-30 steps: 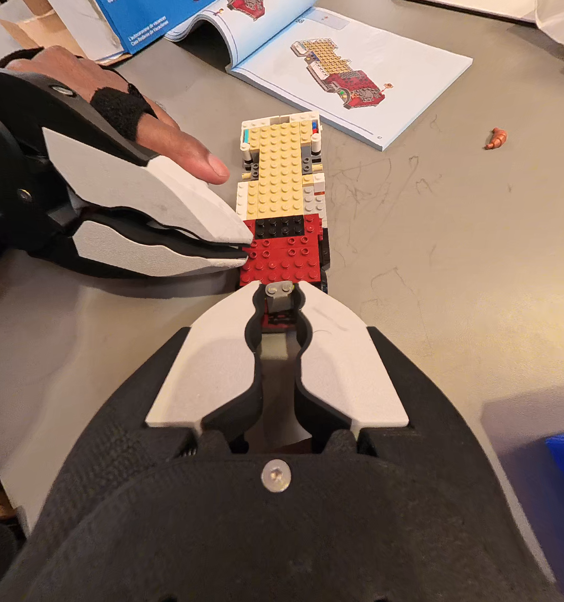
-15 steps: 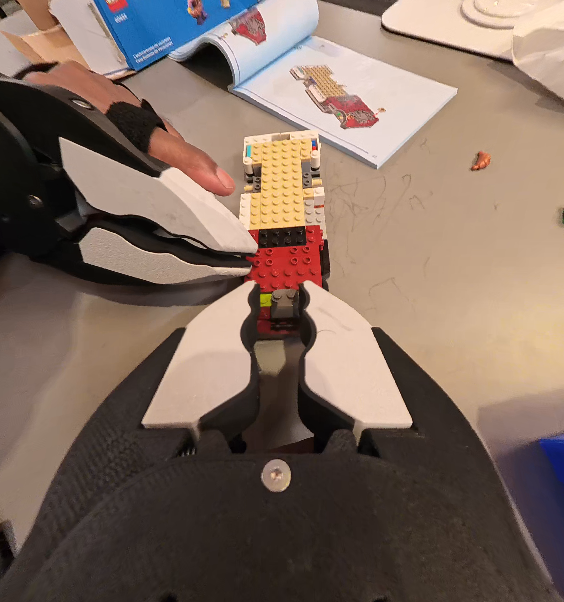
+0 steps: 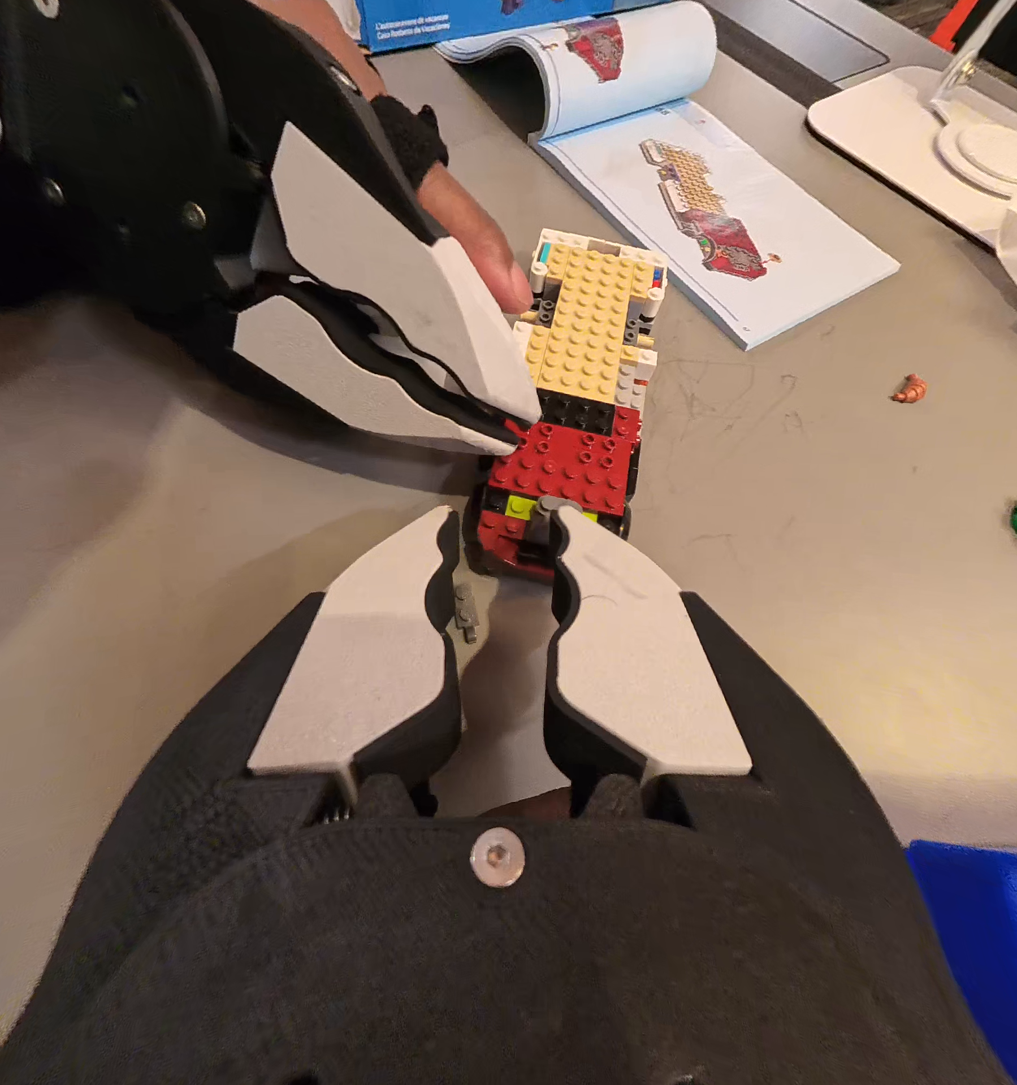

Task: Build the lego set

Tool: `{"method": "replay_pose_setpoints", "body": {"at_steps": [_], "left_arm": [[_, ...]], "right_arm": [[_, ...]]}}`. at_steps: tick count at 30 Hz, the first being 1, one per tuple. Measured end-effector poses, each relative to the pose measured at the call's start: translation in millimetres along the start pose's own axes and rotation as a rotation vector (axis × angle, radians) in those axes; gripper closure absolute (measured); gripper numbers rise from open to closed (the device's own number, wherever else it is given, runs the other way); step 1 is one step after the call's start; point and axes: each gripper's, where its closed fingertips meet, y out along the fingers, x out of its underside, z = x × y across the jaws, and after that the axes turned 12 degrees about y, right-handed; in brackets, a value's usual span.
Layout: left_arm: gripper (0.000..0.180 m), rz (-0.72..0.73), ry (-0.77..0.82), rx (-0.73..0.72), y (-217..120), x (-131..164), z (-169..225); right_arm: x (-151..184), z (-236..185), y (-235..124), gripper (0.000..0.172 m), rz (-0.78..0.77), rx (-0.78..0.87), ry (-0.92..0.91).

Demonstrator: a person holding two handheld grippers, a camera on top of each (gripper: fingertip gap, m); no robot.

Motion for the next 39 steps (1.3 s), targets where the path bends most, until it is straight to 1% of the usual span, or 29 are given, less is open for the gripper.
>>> {"method": "replay_pose_setpoints", "body": {"at_steps": [6, 16, 21, 24, 27, 31, 34, 39], "left_arm": [[0.174, 0.001, 0.005, 0.000, 0, 0, 0], [0.174, 0.002, 0.004, 0.002, 0, 0, 0], [0.173, 0.009, 0.001, -0.003, -2, 0, -1], [0.172, 0.018, -0.002, 0.000, -3, 0, -2], [0.168, 0.028, 0.001, -0.001, -4, 1, -2], [0.160, 0.034, 0.018, 0.011, -6, 2, -1], [0.154, 0.038, 0.041, 0.015, -7, 2, 0], [0.149, 0.005, 0.083, 0.033, -6, 7, 5]], "right_arm": [[0, -3, 6, 0.142, -0.021, -0.009, -0.006], [0, -2, 5, 0.144, -0.024, -0.018, 0.014], [-5, -2, -1, 0.139, 0.016, -0.025, 0.013], [-3, 6, -5, 0.132, 0.014, 0.006, 0.024], [4, 16, -5, 0.124, -0.018, 0.046, 0.038], [12, 17, 2, 0.110, -0.082, 0.040, 0.079], [14, 17, 8, 0.105, -0.121, 0.049, 0.078], [21, 22, 17, 0.107, -0.200, 0.082, 0.078]]}}
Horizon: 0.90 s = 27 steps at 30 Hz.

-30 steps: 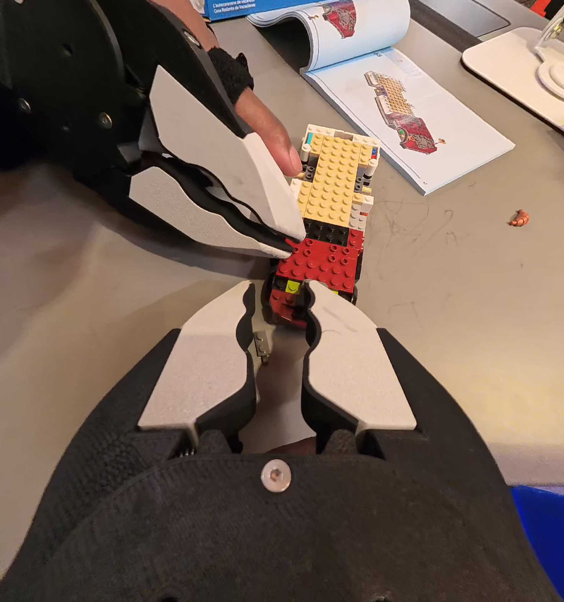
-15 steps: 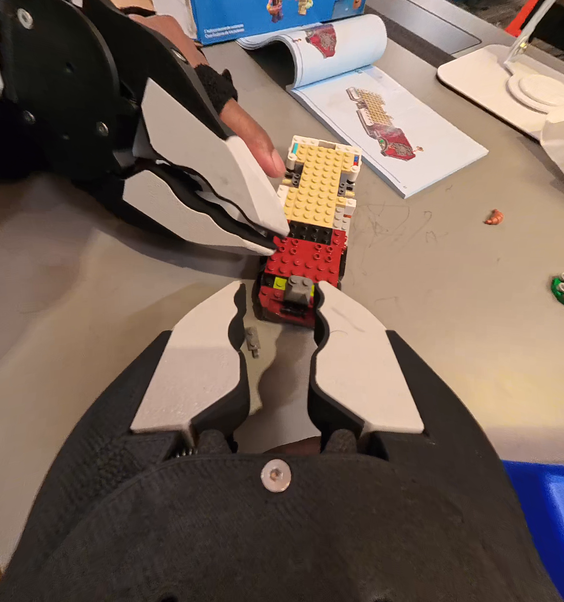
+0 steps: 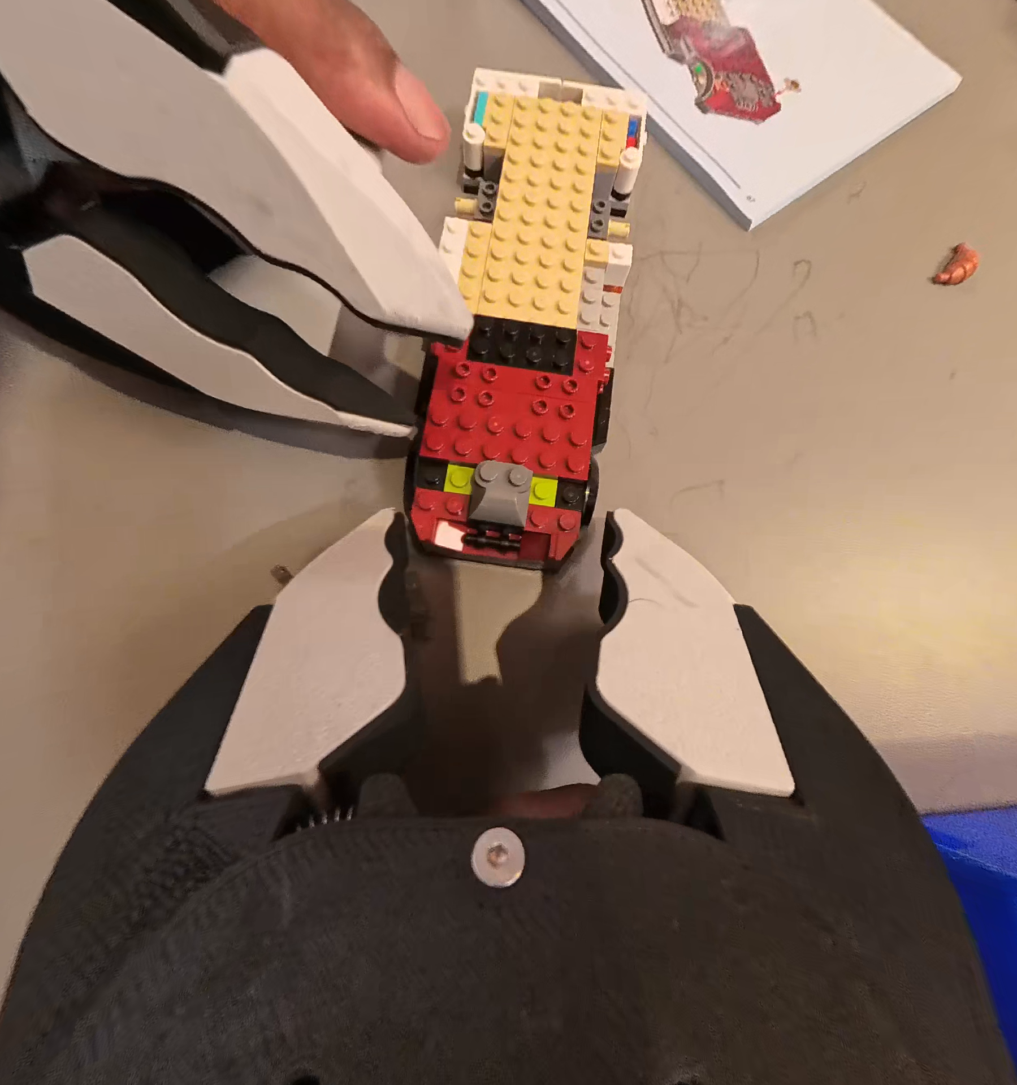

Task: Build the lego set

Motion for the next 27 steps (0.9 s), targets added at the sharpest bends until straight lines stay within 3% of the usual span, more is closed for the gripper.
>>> {"method": "replay_pose_setpoints", "body": {"at_steps": [12, 27], "left_arm": [[0.140, -0.039, 0.016, 0.036, 4, 7, 9], [0.138, -0.145, 0.037, -0.033, 15, 19, -1]], "right_arm": [[-6, 1, 1, 0.114, 0.014, -0.008, 0.031], [-24, -9, 0, 0.116, 0.051, -0.083, 0.081]]}}
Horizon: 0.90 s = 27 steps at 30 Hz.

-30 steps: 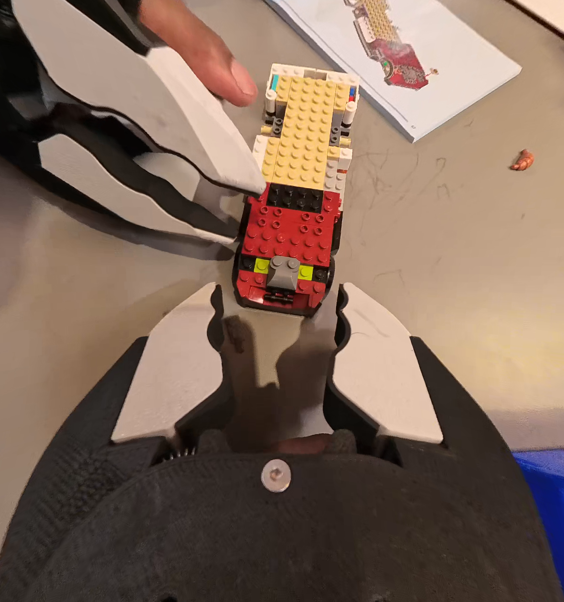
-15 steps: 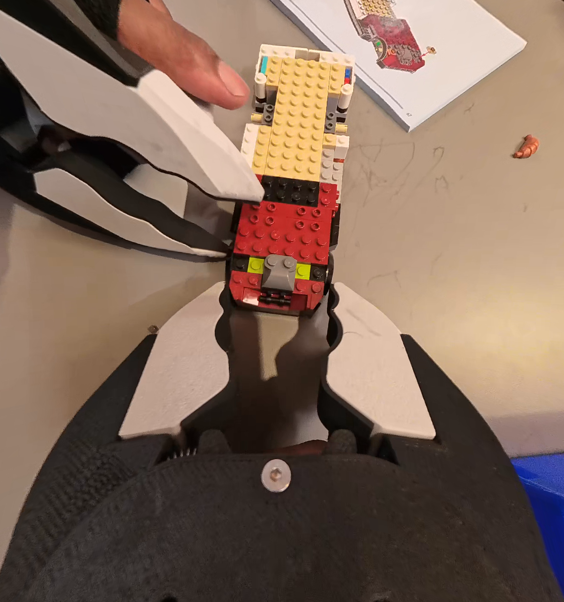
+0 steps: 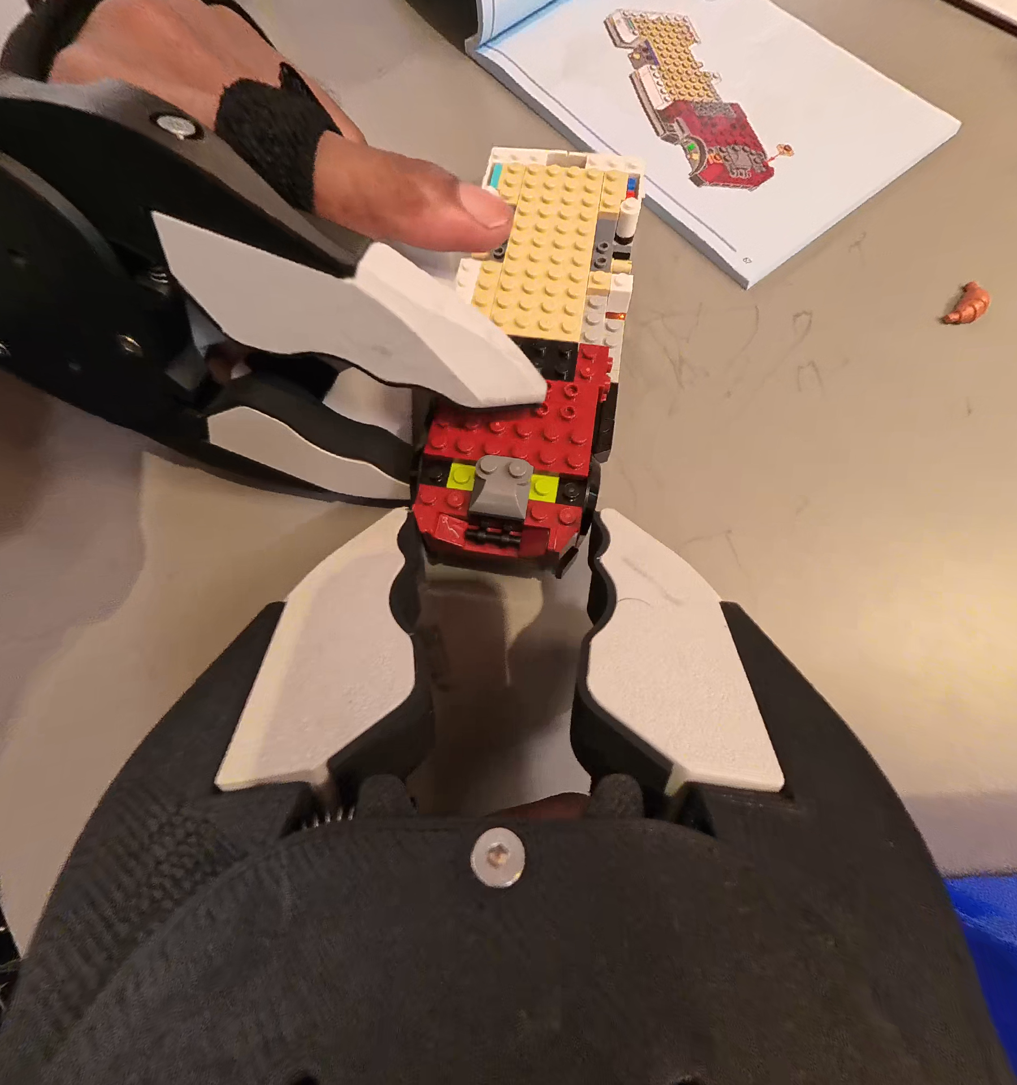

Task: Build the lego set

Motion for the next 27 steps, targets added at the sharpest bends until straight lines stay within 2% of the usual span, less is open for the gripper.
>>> {"method": "replay_pose_setpoints", "body": {"at_steps": [7, 13, 18, 23, 27], "left_arm": [[0.145, -0.036, 0.084, -0.048, 1, 1, -4], [0.146, -0.030, 0.069, -0.059, -1, 1, -6], [0.146, -0.022, 0.042, -0.071, -2, 1, -10], [0.146, -0.016, 0.027, -0.078, -4, 1, -14], [0.146, -0.019, 0.027, -0.084, -6, 0, -16]], "right_arm": [[-7, 0, 0, 0.116, 0.027, -0.013, -0.001], [-13, -1, -1, 0.115, 0.108, 0.005, -0.142], [-25, -2, -16, 0.111, 0.249, 0.113, -0.455], [-24, -5, -23, 0.111, 0.317, 0.292, -0.999], [-28, -6, -20, 0.111, 0.344, 0.348, -1.154]]}}
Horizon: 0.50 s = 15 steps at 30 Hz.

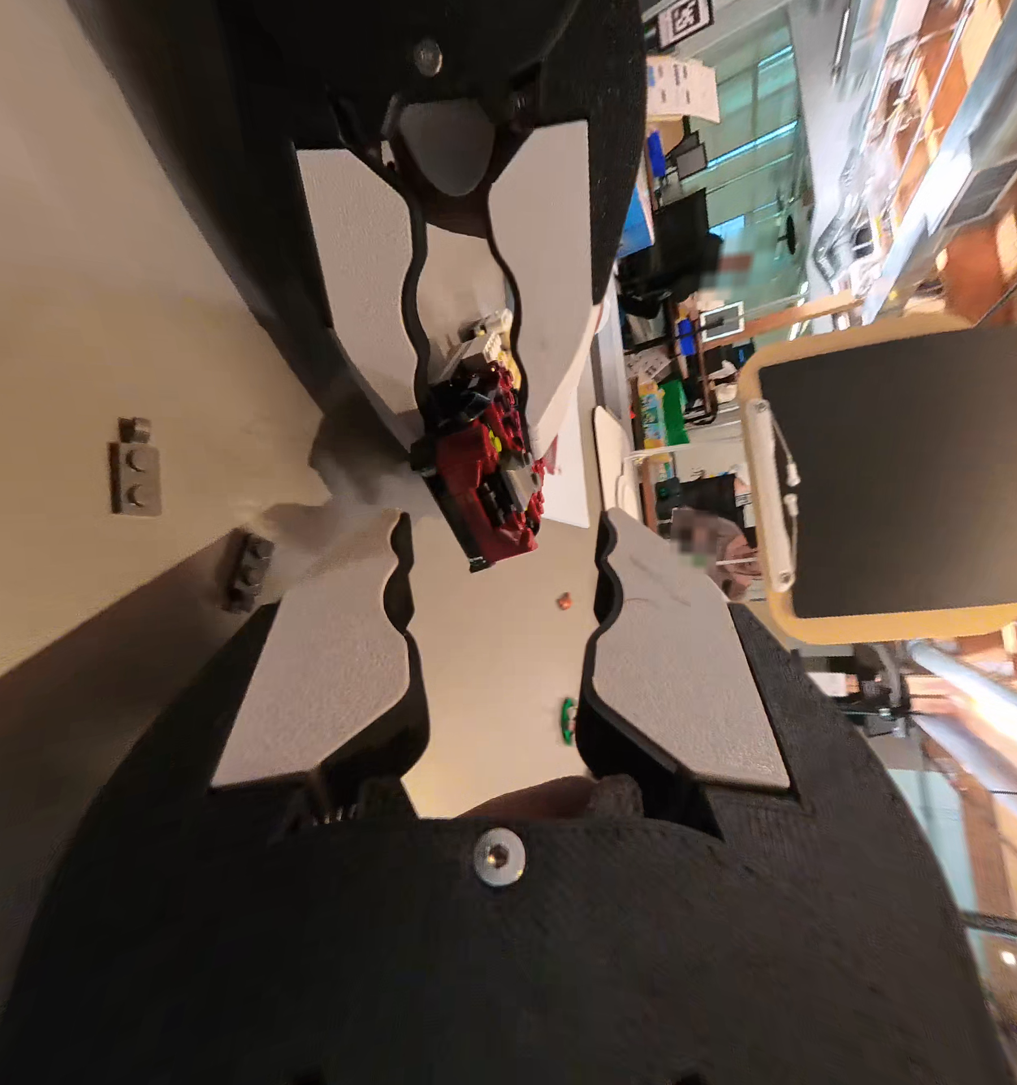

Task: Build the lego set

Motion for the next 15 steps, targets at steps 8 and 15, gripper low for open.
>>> {"method": "replay_pose_setpoints", "body": {"at_steps": [8, 15], "left_arm": [[0.147, 0.002, -0.010, -0.014, -2, 0, -4], [0.148, 0.010, -0.010, -0.024, -3, -3, -7]], "right_arm": [[-8, -2, 9, 0.122, 0.067, 0.029, -0.231], [-9, -1, 17, 0.128, 0.075, 0.034, -0.279]]}}
